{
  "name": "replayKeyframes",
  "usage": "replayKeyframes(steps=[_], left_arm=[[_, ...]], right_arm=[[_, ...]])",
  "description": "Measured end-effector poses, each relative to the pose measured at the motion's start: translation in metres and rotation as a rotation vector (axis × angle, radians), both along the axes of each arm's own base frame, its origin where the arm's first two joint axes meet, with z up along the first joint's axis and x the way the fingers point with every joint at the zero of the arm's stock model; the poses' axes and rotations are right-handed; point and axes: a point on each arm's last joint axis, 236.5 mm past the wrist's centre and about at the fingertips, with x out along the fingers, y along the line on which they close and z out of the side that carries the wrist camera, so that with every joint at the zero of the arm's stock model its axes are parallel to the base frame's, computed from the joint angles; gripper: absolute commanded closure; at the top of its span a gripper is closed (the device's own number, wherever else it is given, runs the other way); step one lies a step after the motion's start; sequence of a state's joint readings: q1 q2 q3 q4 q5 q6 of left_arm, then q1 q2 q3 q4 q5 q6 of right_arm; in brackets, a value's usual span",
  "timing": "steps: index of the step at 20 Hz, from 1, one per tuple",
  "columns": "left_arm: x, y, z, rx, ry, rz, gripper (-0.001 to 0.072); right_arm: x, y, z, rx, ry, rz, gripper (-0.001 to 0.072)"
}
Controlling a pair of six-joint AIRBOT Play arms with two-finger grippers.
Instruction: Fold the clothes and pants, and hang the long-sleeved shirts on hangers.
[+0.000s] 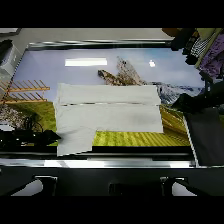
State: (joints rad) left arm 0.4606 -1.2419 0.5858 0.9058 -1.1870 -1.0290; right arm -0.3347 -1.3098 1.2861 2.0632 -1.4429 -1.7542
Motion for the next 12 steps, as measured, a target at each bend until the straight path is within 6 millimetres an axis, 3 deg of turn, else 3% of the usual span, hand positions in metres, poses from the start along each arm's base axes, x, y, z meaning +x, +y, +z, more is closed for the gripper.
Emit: replayKeyframes(steps=[12], left_arm=[[0.0025,-0.0071,-0.0006,-0.068,0.003,0.059,0.0263]], right_arm=[[0.0053,-0.0001,0.0026,0.002,-0.024,-0.011,0.029]])
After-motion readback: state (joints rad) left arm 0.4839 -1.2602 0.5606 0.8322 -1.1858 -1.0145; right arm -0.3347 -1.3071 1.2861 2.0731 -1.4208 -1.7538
